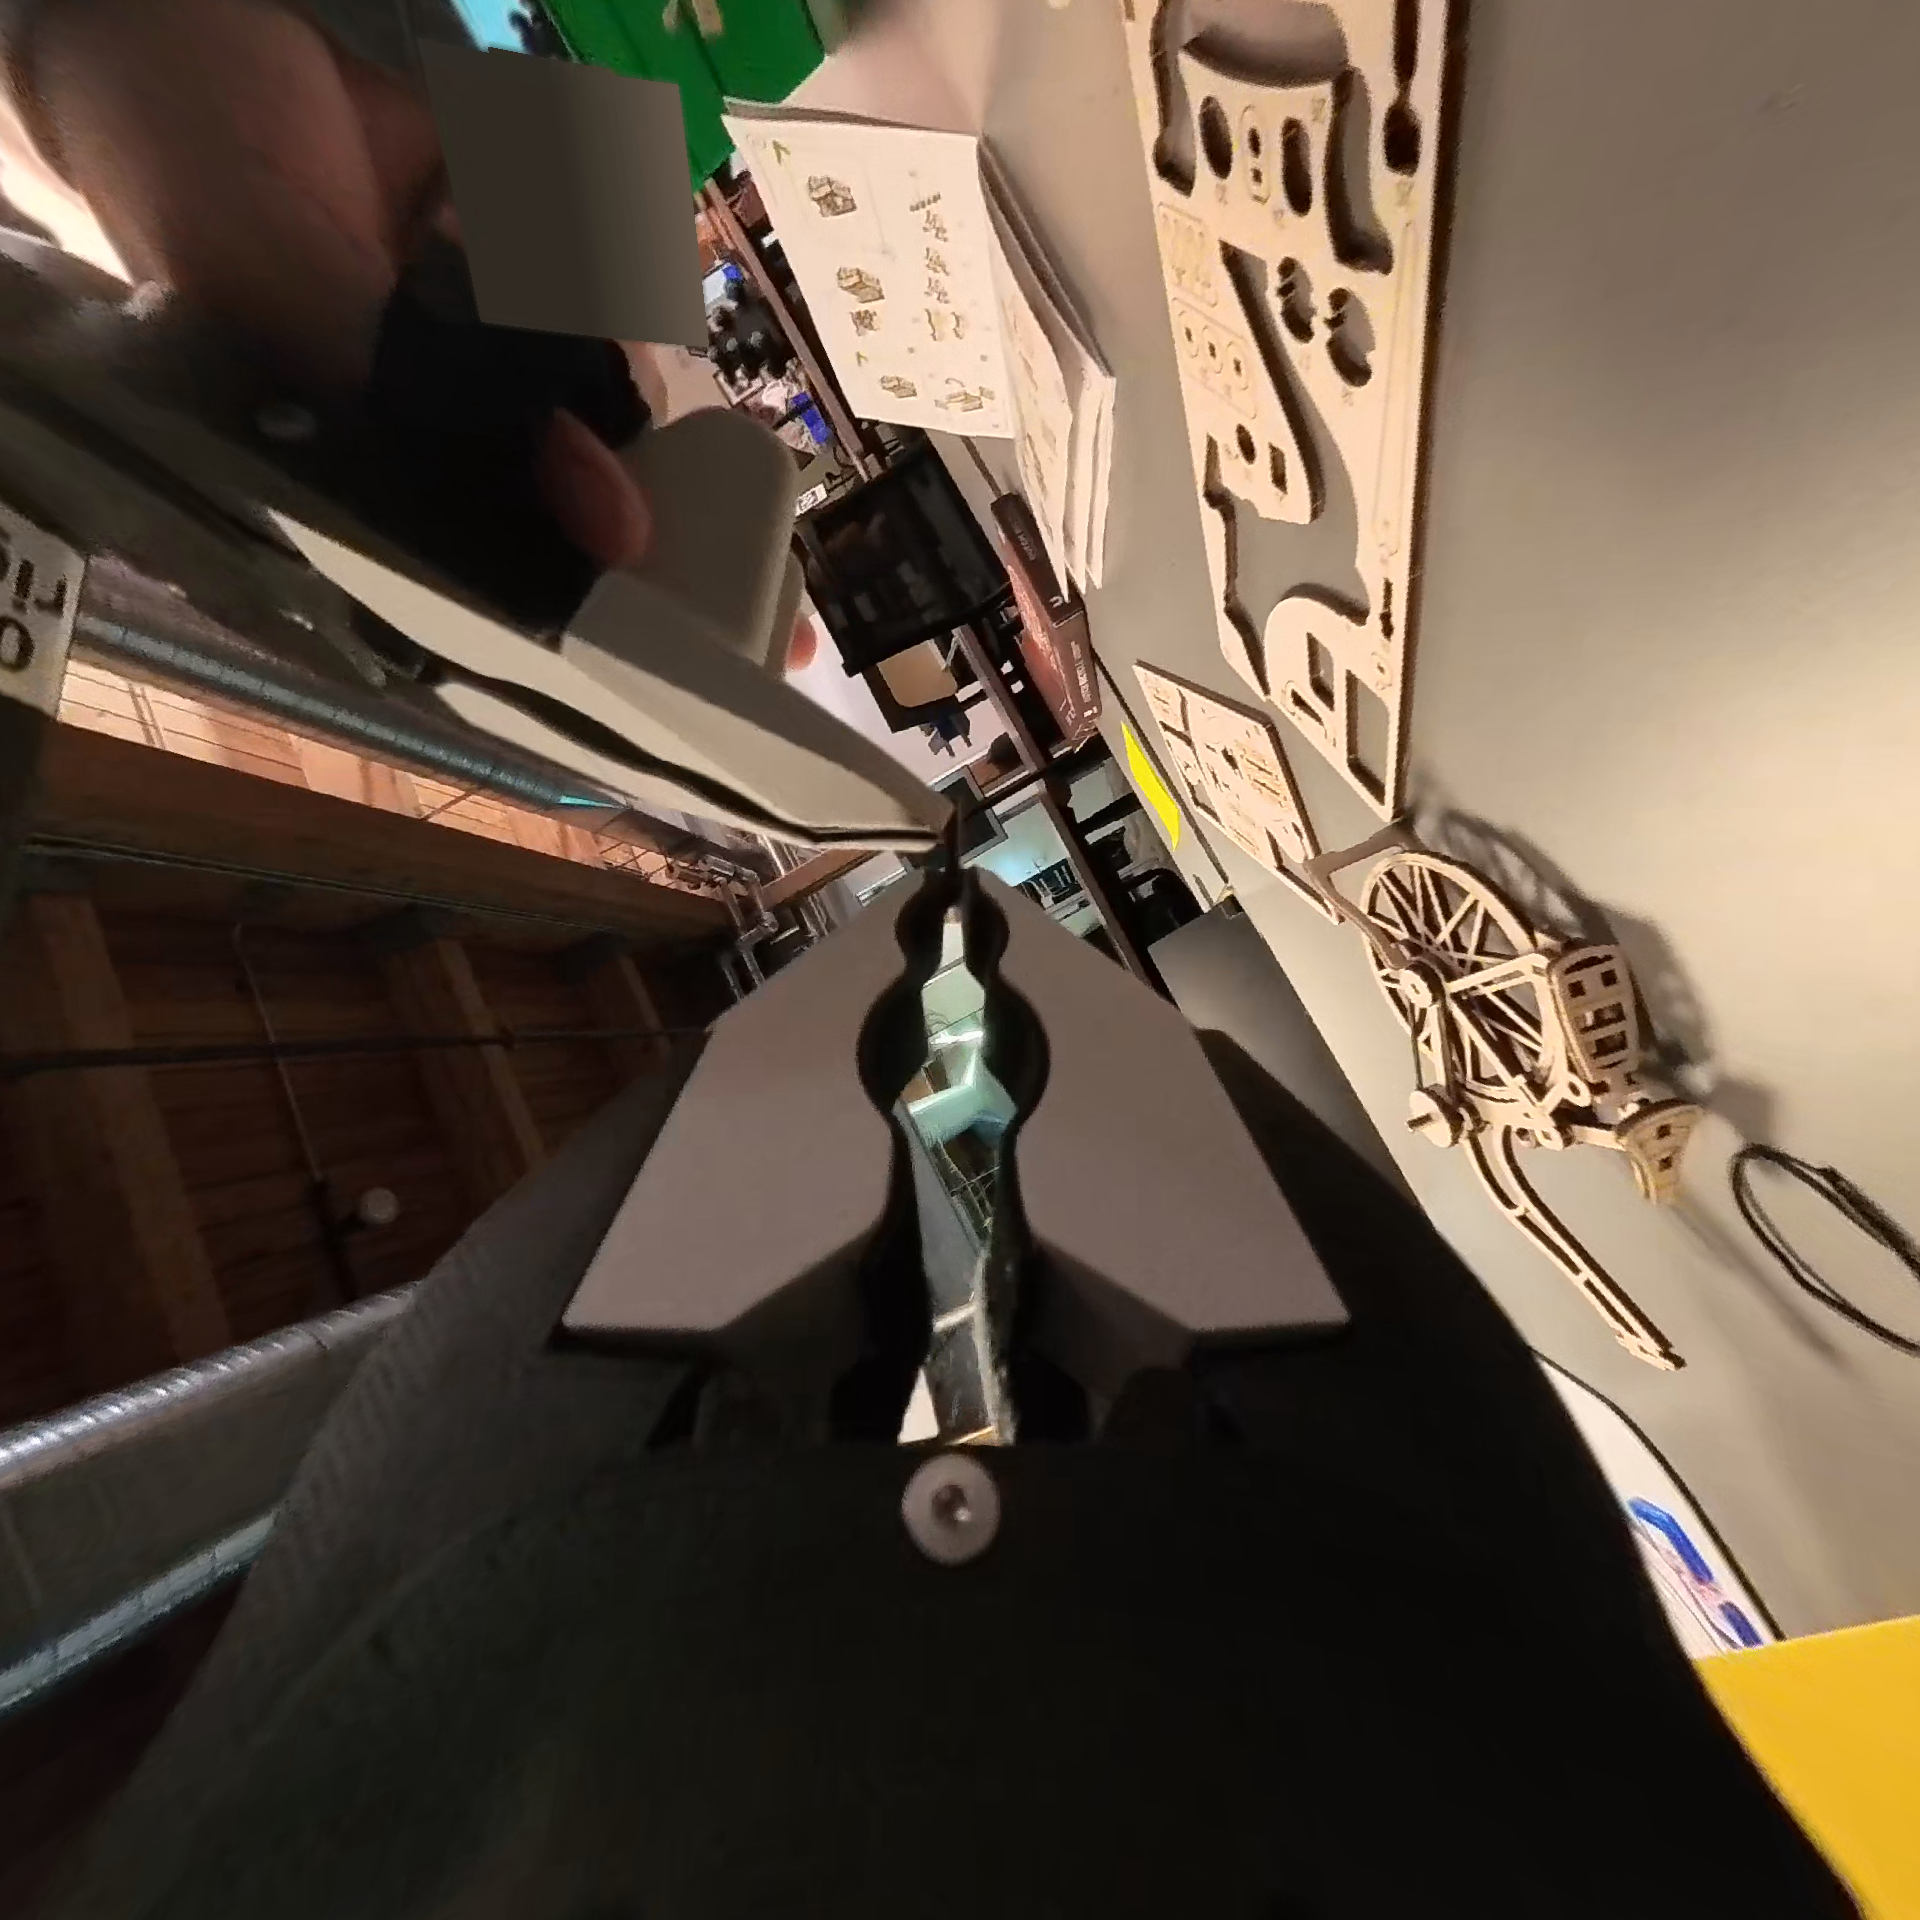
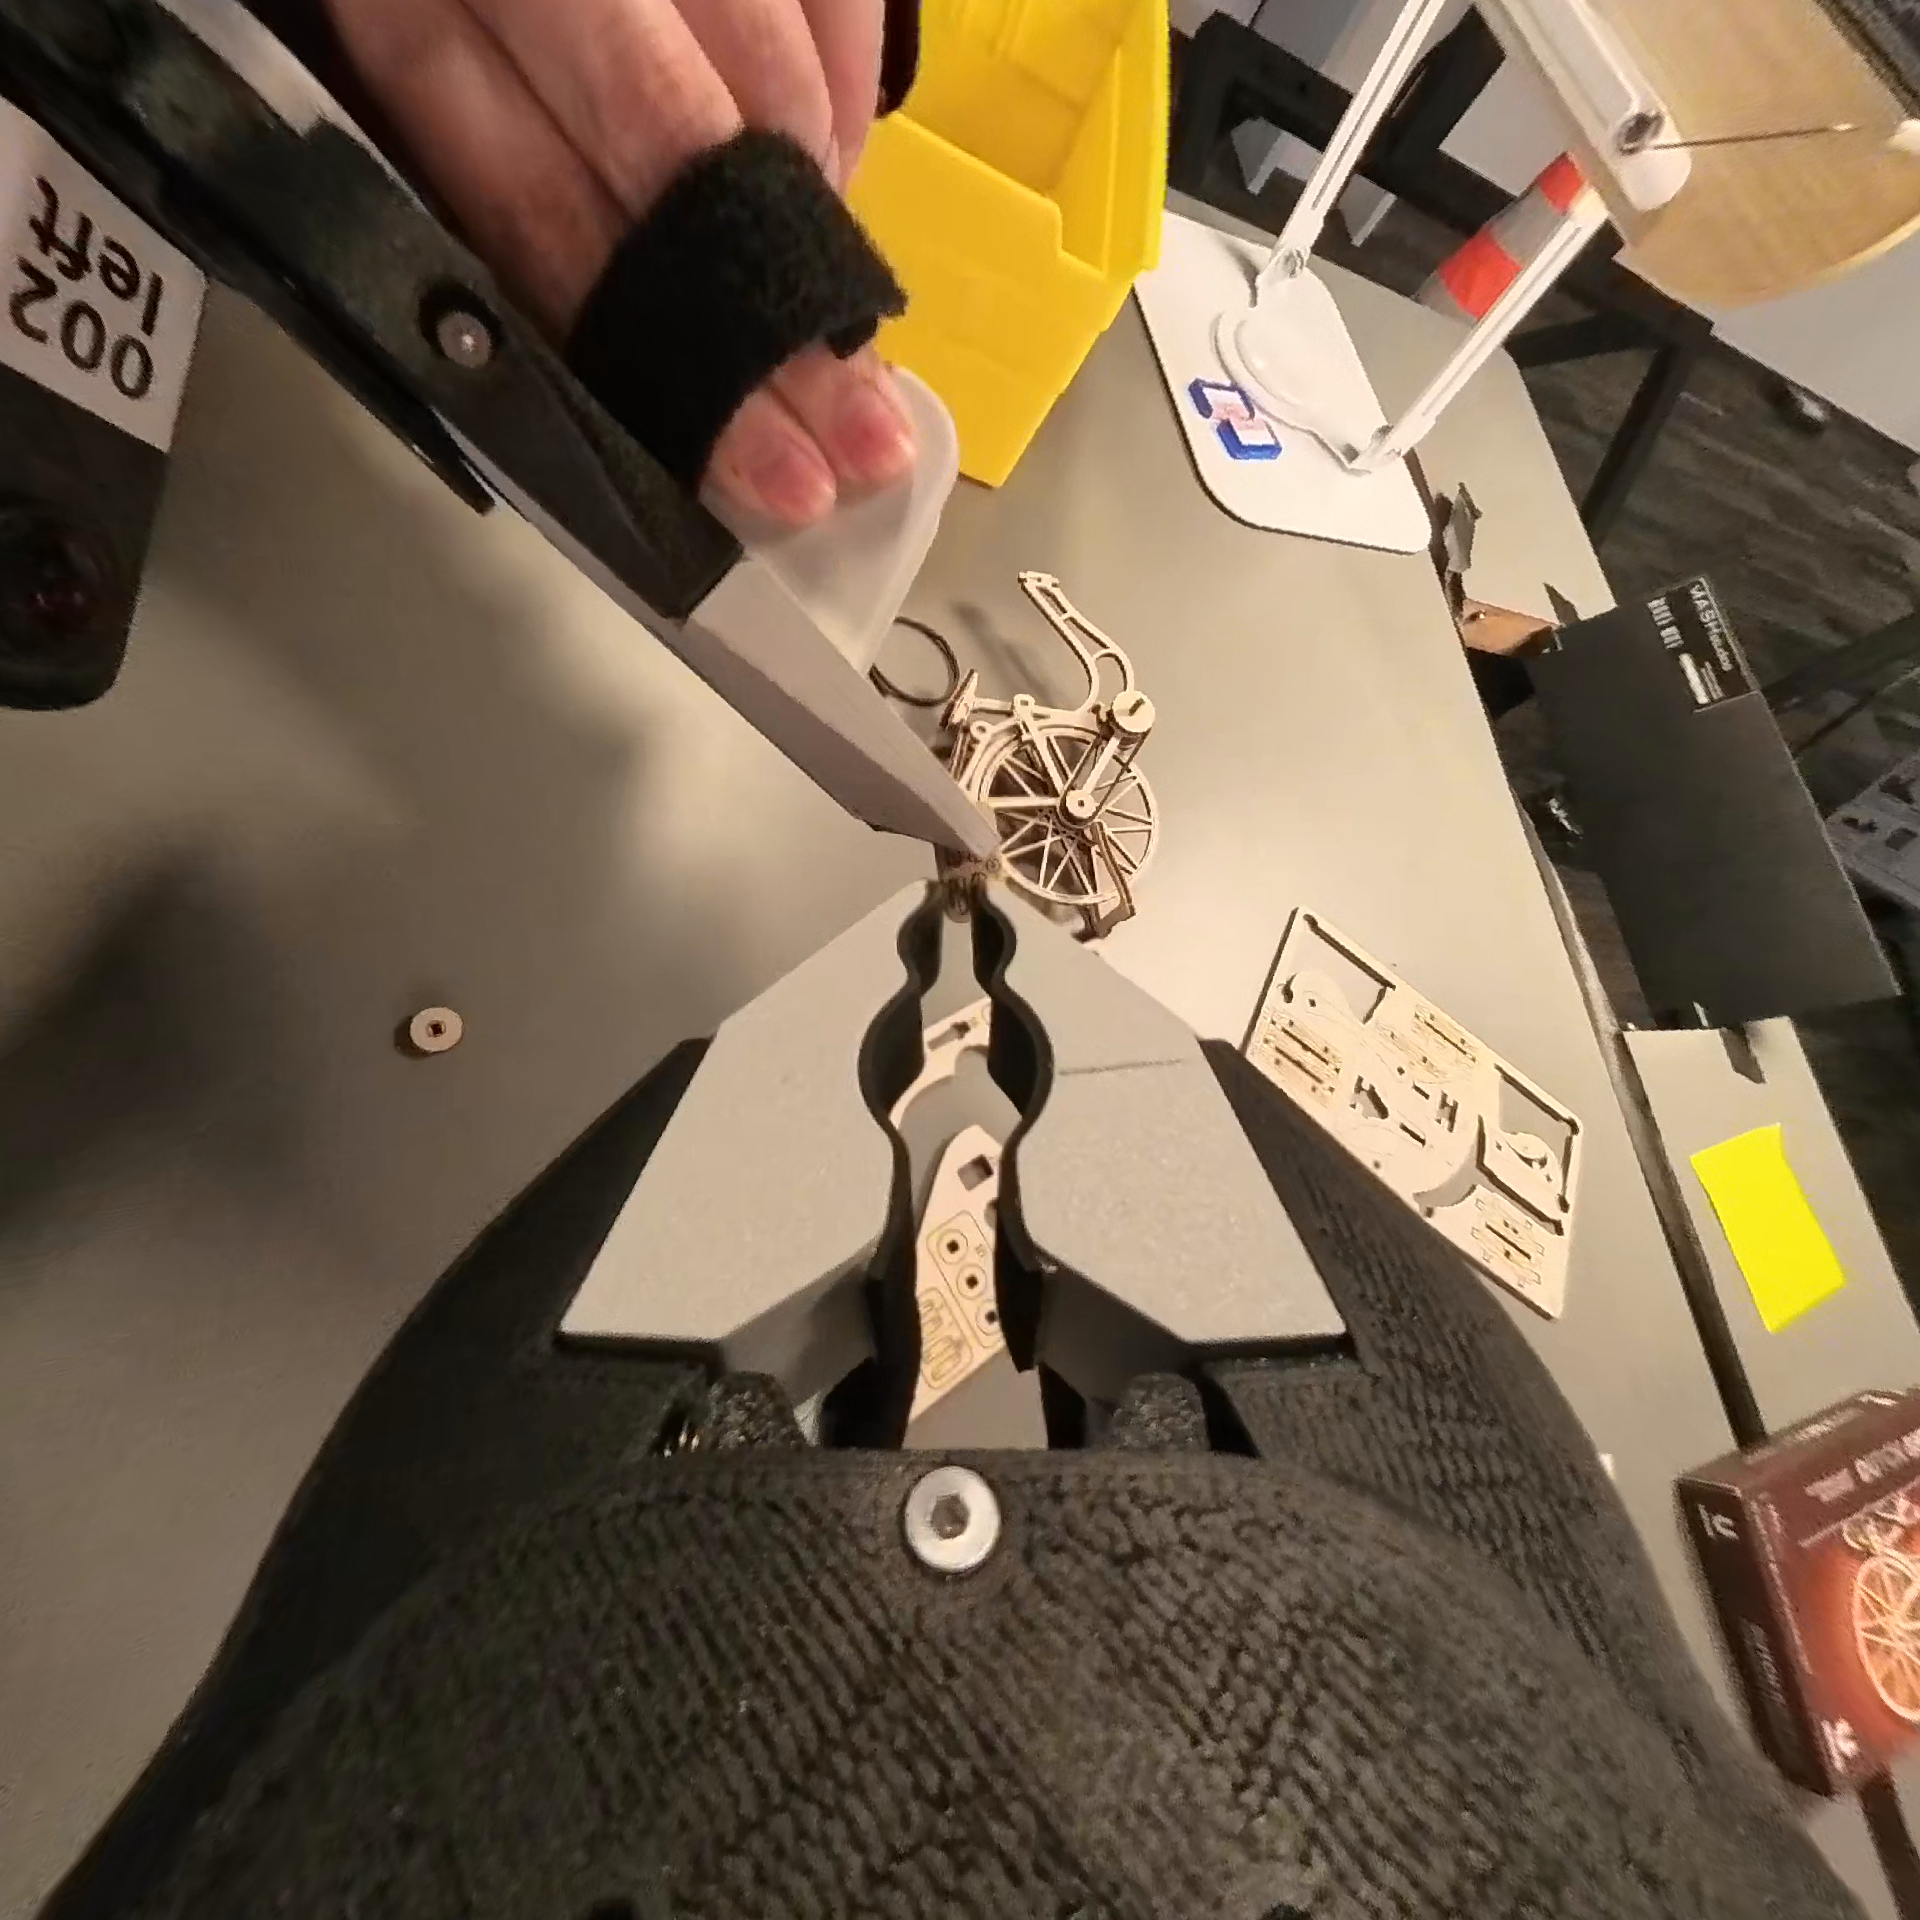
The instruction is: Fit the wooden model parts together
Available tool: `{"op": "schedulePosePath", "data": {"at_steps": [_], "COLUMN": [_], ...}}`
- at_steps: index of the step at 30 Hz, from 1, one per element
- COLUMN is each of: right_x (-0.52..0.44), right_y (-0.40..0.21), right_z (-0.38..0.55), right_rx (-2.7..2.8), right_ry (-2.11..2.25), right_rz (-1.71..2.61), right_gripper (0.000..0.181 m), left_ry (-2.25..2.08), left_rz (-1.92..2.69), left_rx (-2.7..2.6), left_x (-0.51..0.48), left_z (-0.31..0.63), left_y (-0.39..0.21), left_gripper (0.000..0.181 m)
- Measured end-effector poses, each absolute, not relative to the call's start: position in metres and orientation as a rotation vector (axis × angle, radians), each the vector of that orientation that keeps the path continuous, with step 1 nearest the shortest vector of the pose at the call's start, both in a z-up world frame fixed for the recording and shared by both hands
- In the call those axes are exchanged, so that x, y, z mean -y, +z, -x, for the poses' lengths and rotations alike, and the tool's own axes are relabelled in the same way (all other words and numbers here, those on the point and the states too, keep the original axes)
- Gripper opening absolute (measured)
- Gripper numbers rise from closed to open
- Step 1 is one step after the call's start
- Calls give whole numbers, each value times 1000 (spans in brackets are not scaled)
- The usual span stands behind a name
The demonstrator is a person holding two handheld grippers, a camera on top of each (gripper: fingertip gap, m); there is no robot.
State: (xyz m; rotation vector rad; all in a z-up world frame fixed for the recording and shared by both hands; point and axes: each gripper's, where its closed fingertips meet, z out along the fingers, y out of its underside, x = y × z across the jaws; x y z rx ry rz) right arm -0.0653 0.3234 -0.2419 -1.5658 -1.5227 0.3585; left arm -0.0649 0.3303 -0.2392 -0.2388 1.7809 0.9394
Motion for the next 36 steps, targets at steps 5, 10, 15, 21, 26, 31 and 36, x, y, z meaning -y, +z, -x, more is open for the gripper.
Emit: {"op": "schedulePosePath", "data": {"at_steps": [5, 10, 15, 21, 26, 31, 36], "right_x": [-322, -322, -321, -327, -343, -348, -339], "right_y": [-247, -258, -264, -261, -224, -178, -141], "right_z": [66, 68, 68, 69, 71, 66, 74], "right_rx": [1595, 1636, 1606, 1463, 1129, 762, 587], "right_ry": [296, 273, 330, 419, 560, 811, 975], "right_rz": [1552, 1546, 1553, 1616, 1507, 1427, 1335], "right_gripper": [0, 0, 0, 0, 35, 29, 20], "left_ry": [954, 950, 943, 899, 134, -645, -700], "left_rz": [223, 234, 252, 468, 1166, 1331, 1246], "left_rx": [-1793, -1828, -1873, -1800, -1440, -880, -778], "left_x": [-329, -328, -330, -340, -346, -339, -330], "left_z": [65, 67, 74, 80, 75, 72, 66], "left_y": [-244, -256, -272, -275, -265, -189, -152], "left_gripper": [2, 2, 2, 2, 2, 2, 2]}}
